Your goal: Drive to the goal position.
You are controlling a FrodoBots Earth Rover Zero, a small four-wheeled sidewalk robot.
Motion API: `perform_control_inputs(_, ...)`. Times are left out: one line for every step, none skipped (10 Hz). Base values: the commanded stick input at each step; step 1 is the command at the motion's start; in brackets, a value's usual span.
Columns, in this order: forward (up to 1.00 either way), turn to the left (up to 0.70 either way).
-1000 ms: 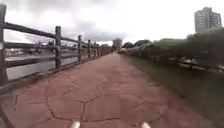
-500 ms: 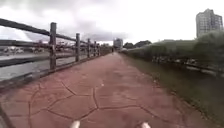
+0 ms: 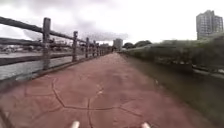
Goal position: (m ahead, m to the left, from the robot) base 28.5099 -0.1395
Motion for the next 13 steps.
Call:
perform_control_inputs(0.7,0.0)
perform_control_inputs(0.7,0.0)
perform_control_inputs(0.7,0.0)
perform_control_inputs(0.7,0.0)
perform_control_inputs(0.7,0.0)
perform_control_inputs(0.7,0.0)
perform_control_inputs(0.7,0.0)
perform_control_inputs(0.7,0.0)
perform_control_inputs(0.7,0.0)
perform_control_inputs(0.7,0.0)
perform_control_inputs(0.7,0.0)
perform_control_inputs(0.7,0.0)
perform_control_inputs(0.7,0.0)
